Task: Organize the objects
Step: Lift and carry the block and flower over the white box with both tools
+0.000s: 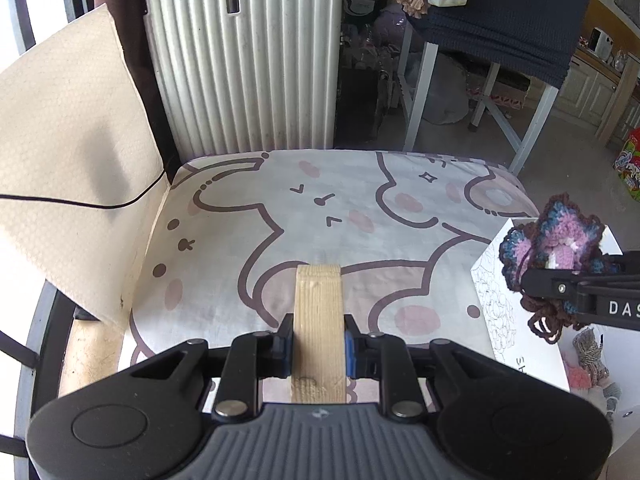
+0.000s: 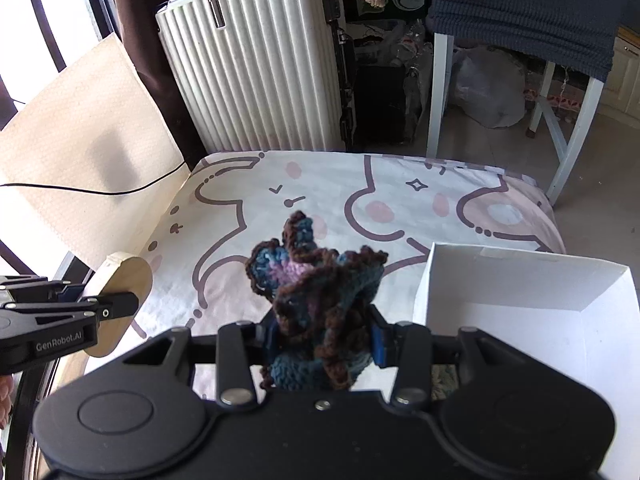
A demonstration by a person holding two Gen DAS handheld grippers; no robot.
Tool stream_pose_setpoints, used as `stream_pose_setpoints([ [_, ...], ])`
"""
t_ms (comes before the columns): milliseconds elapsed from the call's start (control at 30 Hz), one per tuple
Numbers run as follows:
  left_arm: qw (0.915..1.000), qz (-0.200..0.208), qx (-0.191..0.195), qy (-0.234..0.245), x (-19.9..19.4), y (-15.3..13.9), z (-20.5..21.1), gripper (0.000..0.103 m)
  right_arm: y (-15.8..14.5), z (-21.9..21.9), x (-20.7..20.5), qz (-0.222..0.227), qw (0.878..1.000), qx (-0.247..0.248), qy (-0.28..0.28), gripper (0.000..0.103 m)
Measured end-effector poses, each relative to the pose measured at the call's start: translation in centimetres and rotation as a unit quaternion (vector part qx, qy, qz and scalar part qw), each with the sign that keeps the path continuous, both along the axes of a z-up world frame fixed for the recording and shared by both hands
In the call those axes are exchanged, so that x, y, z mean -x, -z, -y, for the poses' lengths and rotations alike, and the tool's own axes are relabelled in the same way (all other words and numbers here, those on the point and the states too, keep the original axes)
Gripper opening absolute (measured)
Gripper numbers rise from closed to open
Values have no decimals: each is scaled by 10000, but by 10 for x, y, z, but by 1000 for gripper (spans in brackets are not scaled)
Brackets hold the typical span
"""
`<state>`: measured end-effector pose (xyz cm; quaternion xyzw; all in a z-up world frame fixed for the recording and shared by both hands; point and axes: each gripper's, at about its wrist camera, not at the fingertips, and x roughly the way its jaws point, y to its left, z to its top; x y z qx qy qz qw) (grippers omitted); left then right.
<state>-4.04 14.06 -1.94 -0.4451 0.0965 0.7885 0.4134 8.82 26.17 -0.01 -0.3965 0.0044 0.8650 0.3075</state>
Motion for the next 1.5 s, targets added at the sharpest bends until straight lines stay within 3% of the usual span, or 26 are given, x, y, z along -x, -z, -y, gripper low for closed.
stream_pose_setpoints([
  [267, 9994, 116, -135, -306, -24, -5, 30, 24, -11, 31, -33, -82, 9997, -156, -156, 43],
  [767, 9988, -122, -159, -447, -46, -31, 53, 24, -21, 48, -61, -143, 9988, -241, -402, 43],
  [1167, 9994, -160, -284, 141, -49, -41, 9, 24, -28, 31, -67, -142, 9993, -205, -268, 43],
  [1500, 9963, -73, -324, 797, -76, -42, -44, 24, -40, -8, -107, -108, 9992, -262, 278, 43],
])
